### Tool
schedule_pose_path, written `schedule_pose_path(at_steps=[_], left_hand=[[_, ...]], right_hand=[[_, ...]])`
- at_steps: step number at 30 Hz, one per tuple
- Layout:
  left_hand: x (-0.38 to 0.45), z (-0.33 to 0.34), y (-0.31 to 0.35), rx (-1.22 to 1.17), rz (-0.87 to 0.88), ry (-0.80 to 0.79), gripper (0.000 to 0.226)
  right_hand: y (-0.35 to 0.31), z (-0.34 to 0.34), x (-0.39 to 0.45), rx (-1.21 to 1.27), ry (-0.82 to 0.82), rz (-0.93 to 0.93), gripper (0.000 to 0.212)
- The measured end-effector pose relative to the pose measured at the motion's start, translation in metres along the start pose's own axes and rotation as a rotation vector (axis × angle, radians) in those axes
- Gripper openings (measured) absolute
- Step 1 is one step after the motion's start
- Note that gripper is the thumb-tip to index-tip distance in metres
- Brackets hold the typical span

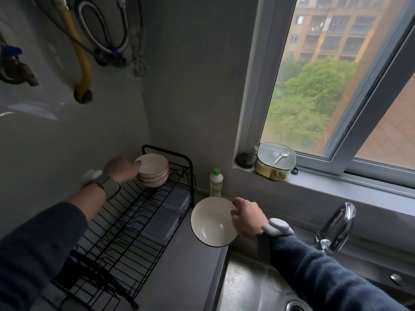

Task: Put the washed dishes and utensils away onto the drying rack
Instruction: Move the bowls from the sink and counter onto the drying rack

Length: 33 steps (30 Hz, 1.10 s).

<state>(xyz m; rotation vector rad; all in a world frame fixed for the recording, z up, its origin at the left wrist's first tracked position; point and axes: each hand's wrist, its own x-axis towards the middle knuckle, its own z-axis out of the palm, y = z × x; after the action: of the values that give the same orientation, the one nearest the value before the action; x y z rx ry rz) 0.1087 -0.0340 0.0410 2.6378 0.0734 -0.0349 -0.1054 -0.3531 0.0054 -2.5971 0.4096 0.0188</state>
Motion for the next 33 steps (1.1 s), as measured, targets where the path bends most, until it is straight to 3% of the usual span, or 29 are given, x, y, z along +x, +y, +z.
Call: schedule_pose_path(at_steps=[3,6,8,10,16,20,25,33], left_hand=[[-0.048,-0.006,0.012,-0.069,0.242,0.006,0.034],[-0.113,-0.012,0.020,-0.191,0.462,-0.253,0.048],[-0.148,-0.012,0.022,-0.145,0.525,-0.461,0.059],[-0.171,-0.007,0.013,-0.061,0.537,-0.546,0.068],[-0.183,0.008,-0.017,-0.220,0.526,-0.303,0.042],[-0.170,0.000,-0.041,-0.292,0.432,-0.212,0.046],[-0.142,-0.005,-0.066,-0.252,0.266,0.014,0.042],[-0.112,0.014,-0.097,-0.215,0.076,0.034,0.046]], right_hand=[[-0.014,0.000,-0.001,0.044,-0.022,-0.031,0.008],[-0.034,0.003,-0.001,0.131,-0.036,-0.038,0.012],[-0.046,0.006,-0.001,0.185,-0.034,-0.042,0.014],[-0.058,0.009,-0.002,0.229,-0.050,-0.059,0.015],[-0.085,0.022,-0.002,0.391,-0.081,-0.050,0.023],[-0.096,0.019,-0.010,0.513,-0.145,-0.073,0.027],[-0.075,0.018,-0.014,0.462,-0.217,-0.038,0.024],[-0.034,0.020,-0.012,0.363,-0.286,0.114,0.017]])
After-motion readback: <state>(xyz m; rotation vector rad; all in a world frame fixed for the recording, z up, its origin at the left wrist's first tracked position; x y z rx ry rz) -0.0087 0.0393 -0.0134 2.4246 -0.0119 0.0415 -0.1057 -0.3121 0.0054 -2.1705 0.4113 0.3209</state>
